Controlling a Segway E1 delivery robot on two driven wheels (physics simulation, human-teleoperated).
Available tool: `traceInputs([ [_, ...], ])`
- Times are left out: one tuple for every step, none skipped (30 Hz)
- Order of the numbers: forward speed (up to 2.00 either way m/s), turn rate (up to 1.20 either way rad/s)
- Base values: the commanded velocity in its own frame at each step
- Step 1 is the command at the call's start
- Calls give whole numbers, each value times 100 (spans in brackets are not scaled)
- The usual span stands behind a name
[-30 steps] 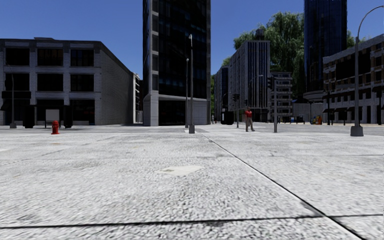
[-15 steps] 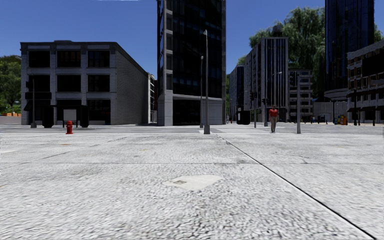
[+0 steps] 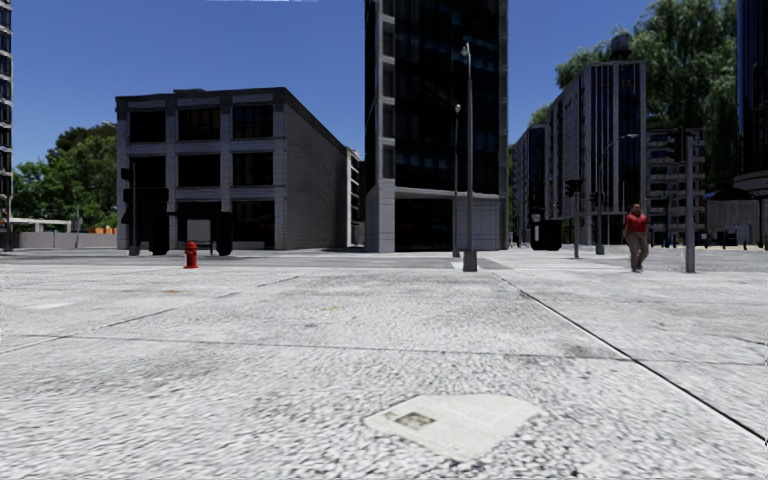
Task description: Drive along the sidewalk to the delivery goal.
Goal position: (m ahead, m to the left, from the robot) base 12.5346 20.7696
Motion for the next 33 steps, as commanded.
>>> traceInputs([
  [180,39],
  [180,39],
  [183,39],
  [184,39],
  [186,39],
  [191,39],
  [191,39],
  [192,39],
  [194,39],
  [200,39],
  [200,39],
  [200,39],
  [200,39],
  [200,39],
  [200,39],
  [200,39],
  [200,39],
  [200,39],
  [200,39],
  [200,39],
  [200,39],
  [200,40],
  [200,40],
  [200,40],
  [200,41],
  [200,42],
  [200,42],
  [200,42],
  [200,43],
  [200,43],
  [200,43],
  [200,43],
  [200,43],
])
